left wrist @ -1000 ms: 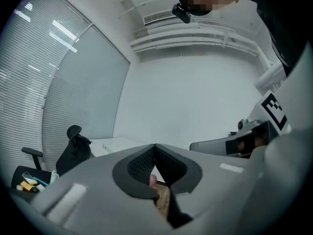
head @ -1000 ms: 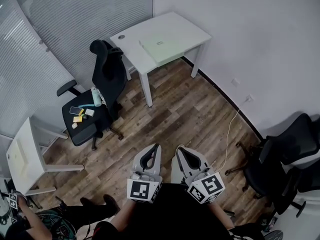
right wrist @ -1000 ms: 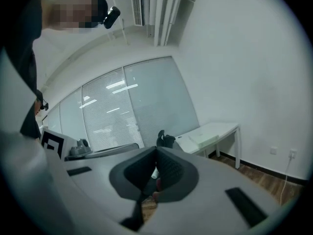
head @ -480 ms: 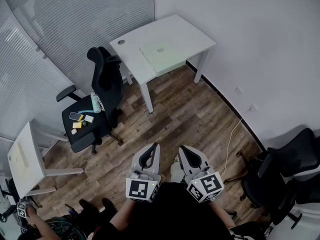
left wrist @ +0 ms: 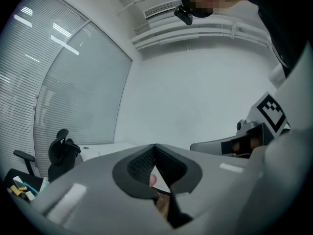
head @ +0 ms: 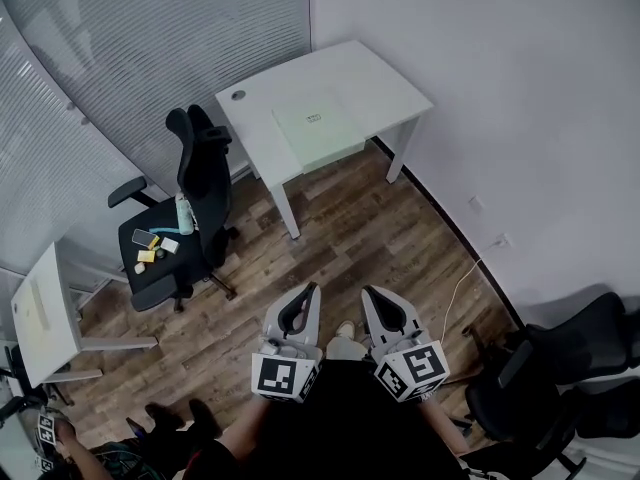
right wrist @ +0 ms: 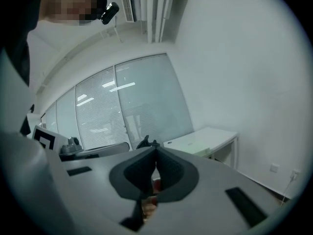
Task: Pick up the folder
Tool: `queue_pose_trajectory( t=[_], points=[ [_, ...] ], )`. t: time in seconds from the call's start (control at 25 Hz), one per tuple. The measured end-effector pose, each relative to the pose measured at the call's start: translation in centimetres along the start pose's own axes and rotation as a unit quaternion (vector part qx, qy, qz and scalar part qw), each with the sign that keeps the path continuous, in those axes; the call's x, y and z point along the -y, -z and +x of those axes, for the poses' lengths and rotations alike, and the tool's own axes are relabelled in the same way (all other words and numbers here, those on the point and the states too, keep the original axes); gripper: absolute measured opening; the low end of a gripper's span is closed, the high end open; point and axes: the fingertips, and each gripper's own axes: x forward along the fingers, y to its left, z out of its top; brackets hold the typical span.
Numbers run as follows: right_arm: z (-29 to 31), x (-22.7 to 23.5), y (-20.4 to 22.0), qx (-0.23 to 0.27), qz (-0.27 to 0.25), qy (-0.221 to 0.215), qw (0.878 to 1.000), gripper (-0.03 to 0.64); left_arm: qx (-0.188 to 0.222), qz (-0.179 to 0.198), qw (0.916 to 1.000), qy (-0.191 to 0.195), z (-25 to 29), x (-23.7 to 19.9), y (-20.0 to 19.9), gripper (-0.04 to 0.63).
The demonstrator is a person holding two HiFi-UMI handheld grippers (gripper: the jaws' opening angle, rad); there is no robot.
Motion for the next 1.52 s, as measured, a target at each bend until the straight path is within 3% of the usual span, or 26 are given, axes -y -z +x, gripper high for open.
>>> queue_pose_trajectory(
  t=[0.2,0.52,0.8,1.52],
  points=[
    [1.1,3.7,-0.7,-0.004,0.003,-0.003,1.0,0.0,0.004,-0.002,0.9999,-0.012,2.7,1.3,0.2,0.005],
    [2.5,4.3,-0.9,-0.017,0.008,-0.03,0.999,0.0,0.008,-0.003,0.9992,-0.038,4.5,0.5,0.1,0.005],
    [3.7,6.0,-0.4,-0.023,0.008,-0.022,0.999,0.0,0.001,-0.004,0.9993,-0.037,6.2,0.0,1.1,0.005],
    [12.2,11.7,-0.9,-0.061,-0.007,-0.024,0.998,0.0,-0.019,-0.019,0.9981,-0.056,15.7,-5.2,1.9,0.005]
  ],
)
